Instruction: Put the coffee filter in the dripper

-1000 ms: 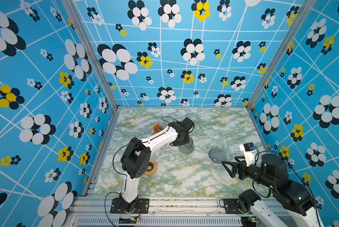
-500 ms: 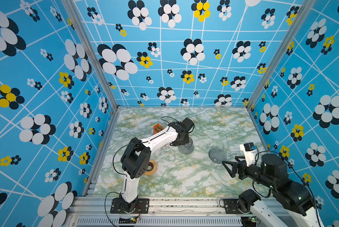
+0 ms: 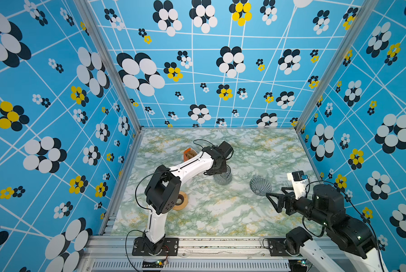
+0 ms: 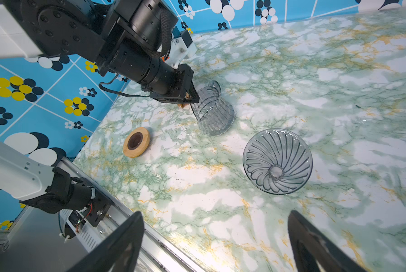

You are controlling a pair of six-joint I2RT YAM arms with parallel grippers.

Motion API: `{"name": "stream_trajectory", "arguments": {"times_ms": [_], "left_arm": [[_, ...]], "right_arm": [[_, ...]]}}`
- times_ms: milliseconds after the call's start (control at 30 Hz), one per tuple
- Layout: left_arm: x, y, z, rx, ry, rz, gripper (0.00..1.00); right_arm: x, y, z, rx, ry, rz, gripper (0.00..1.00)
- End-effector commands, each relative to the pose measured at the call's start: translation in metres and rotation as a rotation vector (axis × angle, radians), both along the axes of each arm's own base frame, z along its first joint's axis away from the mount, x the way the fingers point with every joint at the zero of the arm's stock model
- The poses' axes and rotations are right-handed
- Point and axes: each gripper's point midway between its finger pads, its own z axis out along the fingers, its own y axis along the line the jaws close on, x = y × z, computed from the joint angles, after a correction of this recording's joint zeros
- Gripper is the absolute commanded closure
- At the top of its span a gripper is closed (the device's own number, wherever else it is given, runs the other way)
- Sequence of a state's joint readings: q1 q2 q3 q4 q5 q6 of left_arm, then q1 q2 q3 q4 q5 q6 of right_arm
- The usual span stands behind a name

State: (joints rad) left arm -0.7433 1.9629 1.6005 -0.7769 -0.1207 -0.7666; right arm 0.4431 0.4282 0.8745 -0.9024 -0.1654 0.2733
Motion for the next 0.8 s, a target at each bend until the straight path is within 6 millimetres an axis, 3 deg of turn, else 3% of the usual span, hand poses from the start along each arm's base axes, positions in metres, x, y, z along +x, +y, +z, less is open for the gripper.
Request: {"name": "stream_trajectory", "arguments": {"times_ms": [0, 367, 767], "left_arm": [[-0.0024, 0.0034, -0.0021, 0.028, 0.012, 0.027, 0.88], [-0.0047, 0.0051, -0.0067, 0.007, 0.022, 0.216, 0.89], [-0.0046, -0.0047, 0.0004, 0.028, -0.001, 0.299, 0.91]], "right_arm": [[0.0016, -0.0011, -0.0059, -0.005, 0.016, -0.014, 0.03], [0.0016, -0.0011, -0.0059, -0.005, 0.015, -0.014, 0.04], [0.0018, -0.0007, -0.006, -0.004, 0.015, -0.012, 0.04]]}}
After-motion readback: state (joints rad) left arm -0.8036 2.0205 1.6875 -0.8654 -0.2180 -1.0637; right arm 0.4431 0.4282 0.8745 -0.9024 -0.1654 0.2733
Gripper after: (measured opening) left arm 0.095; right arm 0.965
